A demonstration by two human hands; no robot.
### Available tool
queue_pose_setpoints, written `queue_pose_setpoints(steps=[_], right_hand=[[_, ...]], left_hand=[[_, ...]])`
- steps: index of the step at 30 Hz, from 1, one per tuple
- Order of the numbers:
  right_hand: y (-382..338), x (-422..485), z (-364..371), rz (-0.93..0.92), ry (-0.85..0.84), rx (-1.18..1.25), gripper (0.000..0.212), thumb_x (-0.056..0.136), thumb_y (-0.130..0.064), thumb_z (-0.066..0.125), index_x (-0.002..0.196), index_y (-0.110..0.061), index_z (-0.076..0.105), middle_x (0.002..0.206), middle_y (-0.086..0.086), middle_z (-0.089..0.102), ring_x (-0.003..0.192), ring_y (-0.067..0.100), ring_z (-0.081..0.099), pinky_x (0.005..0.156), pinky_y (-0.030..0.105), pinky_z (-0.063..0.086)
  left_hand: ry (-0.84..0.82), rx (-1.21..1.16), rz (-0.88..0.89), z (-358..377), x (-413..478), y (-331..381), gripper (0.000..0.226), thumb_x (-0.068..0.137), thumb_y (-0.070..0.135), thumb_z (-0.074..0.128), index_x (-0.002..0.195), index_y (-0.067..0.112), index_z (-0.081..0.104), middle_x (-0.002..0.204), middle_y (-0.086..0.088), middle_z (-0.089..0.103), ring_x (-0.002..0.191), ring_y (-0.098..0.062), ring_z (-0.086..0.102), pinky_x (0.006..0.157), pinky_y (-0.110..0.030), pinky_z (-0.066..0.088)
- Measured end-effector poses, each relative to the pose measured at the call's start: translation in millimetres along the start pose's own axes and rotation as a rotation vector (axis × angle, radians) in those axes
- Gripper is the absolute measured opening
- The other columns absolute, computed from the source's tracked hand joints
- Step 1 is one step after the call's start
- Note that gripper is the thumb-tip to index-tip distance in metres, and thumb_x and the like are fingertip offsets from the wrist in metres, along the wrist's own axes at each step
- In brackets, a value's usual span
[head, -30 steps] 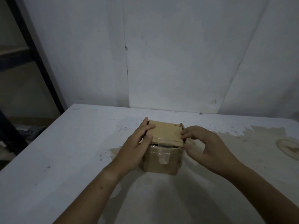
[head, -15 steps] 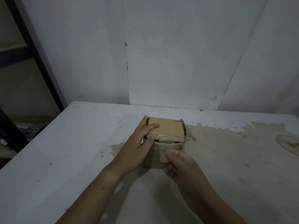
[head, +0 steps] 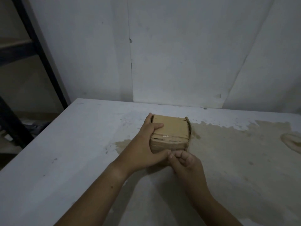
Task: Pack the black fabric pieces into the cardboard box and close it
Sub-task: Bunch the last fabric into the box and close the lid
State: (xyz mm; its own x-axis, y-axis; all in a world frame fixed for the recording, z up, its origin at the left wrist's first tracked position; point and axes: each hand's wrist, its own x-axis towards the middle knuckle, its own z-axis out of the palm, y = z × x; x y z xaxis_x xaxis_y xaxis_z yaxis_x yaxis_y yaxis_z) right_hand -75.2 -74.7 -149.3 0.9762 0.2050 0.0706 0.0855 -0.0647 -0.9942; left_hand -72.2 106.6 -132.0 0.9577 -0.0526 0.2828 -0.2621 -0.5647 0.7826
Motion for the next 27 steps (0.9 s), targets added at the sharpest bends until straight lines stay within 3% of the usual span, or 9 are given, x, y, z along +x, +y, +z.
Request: queue_pose_setpoints(steps=[3, 6, 10, 12, 14, 17, 19, 21, 27], right_hand=[[2, 1, 6, -0.005, 0.112, -0.037, 0.009, 0.087, -0.019, 0.072, 0.080, -0.020, 0.076, 0.072, -0.007, 0.076, 0.070, 0.008, 0.073, 0.059, 0.014, 0.052], [6, 4, 5, -0.055, 0.220, -0.302, 0.020, 0.081, -0.037, 0.075, 0.066, -0.025, 0.070, 0.062, -0.013, 0.070, 0.060, 0.001, 0.066, 0.054, 0.021, 0.050], [12, -3, -2, -0.155, 0.297, -0.527, 0.041, 0.074, -0.051, 0.075, 0.056, -0.024, 0.048, 0.049, -0.008, 0.051, 0.052, 0.007, 0.052, 0.045, 0.023, 0.036], [13, -5, -9, -0.252, 0.358, -0.517, 0.041, 0.071, -0.056, 0.072, 0.065, -0.029, 0.043, 0.058, -0.008, 0.048, 0.057, 0.008, 0.049, 0.048, 0.023, 0.035], [12, 1, -15, -0.301, 0.391, -0.482, 0.042, 0.067, -0.057, 0.075, 0.090, -0.033, 0.050, 0.086, -0.017, 0.054, 0.080, 0.003, 0.052, 0.067, 0.025, 0.044], [10, 21, -24, -0.209, 0.207, -0.424, 0.088, 0.068, -0.050, 0.083, 0.141, -0.038, 0.035, 0.137, -0.020, 0.046, 0.124, 0.001, 0.045, 0.098, 0.025, 0.043], [9, 32, -28, -0.207, 0.032, -0.304, 0.091, 0.071, -0.044, 0.083, 0.146, -0.045, 0.031, 0.130, -0.036, 0.051, 0.118, -0.008, 0.053, 0.092, 0.016, 0.048], [12, 37, -32, -0.267, -0.015, -0.284, 0.085, 0.074, -0.043, 0.082, 0.143, -0.053, 0.033, 0.116, -0.042, 0.058, 0.106, -0.011, 0.060, 0.081, 0.010, 0.051], [12, 38, -30, -0.360, 0.006, -0.363, 0.082, 0.076, -0.046, 0.079, 0.145, -0.047, 0.035, 0.116, -0.030, 0.065, 0.101, -0.006, 0.065, 0.081, 0.019, 0.056]], left_hand=[[-0.014, 0.062, 0.023, -2, 2, -2, 0.079, 0.074, 0.059, 0.073, 0.142, 0.049, 0.035, 0.162, 0.031, -0.005, 0.141, 0.017, 0.015, 0.109, -0.014, 0.036], [-0.025, 0.083, 0.031, -4, 4, -4, 0.076, 0.077, 0.054, 0.072, 0.143, 0.049, 0.034, 0.163, 0.028, -0.004, 0.146, 0.007, 0.017, 0.114, -0.025, 0.036], [-0.027, 0.116, 0.046, -4, 3, -7, 0.081, 0.075, 0.053, 0.076, 0.143, 0.052, 0.030, 0.162, 0.030, -0.006, 0.144, 0.007, 0.019, 0.109, -0.019, 0.036], [-0.011, 0.131, 0.059, -3, 3, -10, 0.084, 0.075, 0.050, 0.080, 0.142, 0.054, 0.029, 0.162, 0.031, -0.007, 0.141, 0.011, 0.019, 0.104, -0.012, 0.035], [0.005, 0.139, 0.072, -2, 4, -11, 0.084, 0.075, 0.049, 0.081, 0.142, 0.054, 0.030, 0.161, 0.032, -0.006, 0.136, 0.021, 0.016, 0.100, -0.009, 0.034], [0.011, 0.144, 0.079, 0, 4, -12, 0.084, 0.075, 0.048, 0.080, 0.144, 0.050, 0.031, 0.162, 0.031, -0.005, 0.135, 0.020, 0.019, 0.100, -0.010, 0.037], [0.009, 0.145, 0.092, -1, 4, -12, 0.083, 0.075, 0.052, 0.078, 0.144, 0.049, 0.031, 0.163, 0.028, -0.005, 0.139, 0.012, 0.022, 0.101, -0.010, 0.036], [0.012, 0.155, 0.101, -1, 4, -12, 0.082, 0.075, 0.054, 0.075, 0.144, 0.048, 0.032, 0.164, 0.025, -0.003, 0.140, 0.007, 0.025, 0.101, -0.009, 0.034], [0.060, 0.167, 0.083, 2, 3, -5, 0.080, 0.078, 0.043, 0.080, 0.146, 0.037, 0.038, 0.167, 0.012, 0.003, 0.145, -0.007, 0.029, 0.110, -0.026, 0.040]])
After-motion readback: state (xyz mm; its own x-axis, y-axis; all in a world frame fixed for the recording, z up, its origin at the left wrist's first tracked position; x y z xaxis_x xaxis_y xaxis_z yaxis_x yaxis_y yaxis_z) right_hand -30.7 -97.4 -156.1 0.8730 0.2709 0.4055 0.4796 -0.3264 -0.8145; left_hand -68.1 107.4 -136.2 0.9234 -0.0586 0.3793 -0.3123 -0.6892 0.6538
